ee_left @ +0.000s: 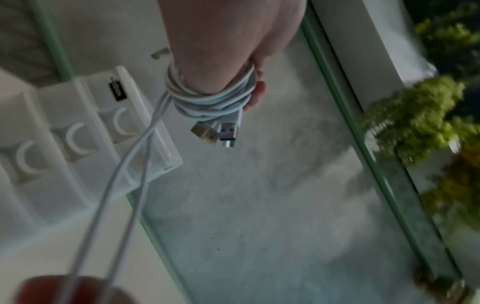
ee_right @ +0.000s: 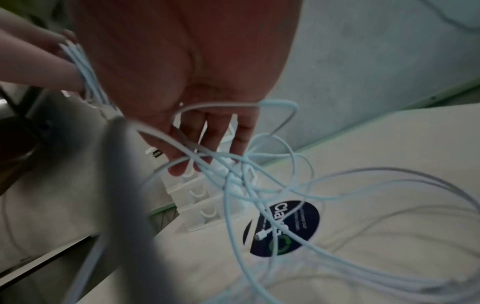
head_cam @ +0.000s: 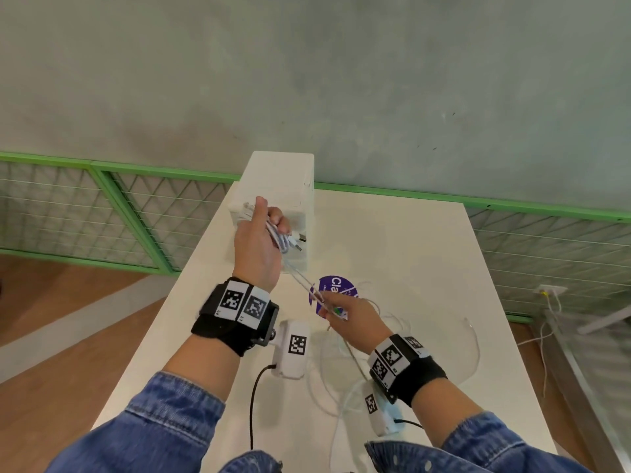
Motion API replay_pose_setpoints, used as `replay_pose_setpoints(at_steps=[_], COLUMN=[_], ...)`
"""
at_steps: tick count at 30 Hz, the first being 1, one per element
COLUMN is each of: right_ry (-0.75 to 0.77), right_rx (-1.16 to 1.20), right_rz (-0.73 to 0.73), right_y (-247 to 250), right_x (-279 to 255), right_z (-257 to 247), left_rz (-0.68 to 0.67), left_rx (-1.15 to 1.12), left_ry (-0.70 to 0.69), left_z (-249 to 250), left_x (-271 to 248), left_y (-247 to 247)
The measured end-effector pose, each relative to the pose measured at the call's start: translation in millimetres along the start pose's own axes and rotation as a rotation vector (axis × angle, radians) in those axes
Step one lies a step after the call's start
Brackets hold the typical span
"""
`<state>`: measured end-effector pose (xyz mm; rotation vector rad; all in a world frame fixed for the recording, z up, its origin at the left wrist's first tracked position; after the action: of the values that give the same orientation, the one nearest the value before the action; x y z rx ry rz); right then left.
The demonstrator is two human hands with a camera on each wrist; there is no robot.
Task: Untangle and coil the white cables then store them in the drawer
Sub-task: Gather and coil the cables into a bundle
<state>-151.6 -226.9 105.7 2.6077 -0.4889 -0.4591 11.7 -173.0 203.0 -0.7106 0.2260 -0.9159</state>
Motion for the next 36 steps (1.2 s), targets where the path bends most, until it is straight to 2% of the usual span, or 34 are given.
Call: replay_pose_setpoints(at_steps=[2,5,6,7,9,11,14,16,20,23,26,29,31,34,36], right_ry=[0.101,0.267,0.304,0.327,0.36,0.366,0.332,0.27,0.287,0.302,0.226,0.129,0.045,-0.074,-0.169], right_rx=[-0.081,-0.152,-0.126,-0.093,-0.07,-0.048,0.004,0.108,0.259,0.278,0.372,0.399,0.442,0.545,0.581], right_rz=[0.007,0.053,0.073,0.088,0.132,0.17,0.222,0.255,0.298,0.357,0.427,0.569,0.661,0.766,0.819], right_y=[-3,-4,-2,1,9,18,24,25,33,47,56,68,78,86,87], right_x=[1,1,1,0,0,-1,-2,-3,-9,-14,-18,-22,-25,-32,-37], right_z=[-6,-21,-27,-31,-35,-31,-22,-19,-19,-18,-11,7,23,45,61], left_rz=[0.0,-0.136,-0.222,-0.329,-0.494,-0.569,-0.617,-0.623,-0.566,-0.555,-0.543,-0.532,-0.434,-0.216,-0.107], left_rx=[0.251,0.82,1.045,1.283,1.598,1.608,1.404,1.328,1.349,1.277,1.172,1.201,1.237,1.302,1.233], left_ry=[-0.083,-0.218,-0.206,-0.138,0.073,0.237,0.426,0.491,0.438,0.477,0.568,0.601,0.567,0.44,0.357], left_z=[-2,-10,-14,-19,-26,-27,-28,-29,-28,-24,-21,-20,-21,-25,-27], left_x=[0,-3,-4,-4,-4,-7,-18,-23,-17,-17,-20,-21,-18,-15,-13], left_y=[0,-1,1,5,13,16,10,4,4,12,18,27,35,45,51])
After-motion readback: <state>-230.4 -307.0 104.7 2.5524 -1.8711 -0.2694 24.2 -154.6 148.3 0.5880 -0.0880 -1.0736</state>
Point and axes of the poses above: each hand's wrist, its own x-axis towards the middle knuckle, its own y-axis out of the back of the hand, z = x × y, the point moved 1 cm from there along x, towards the middle knuckle, and after that the axes turned 14 degrees about -z, right-handed, at the moved point
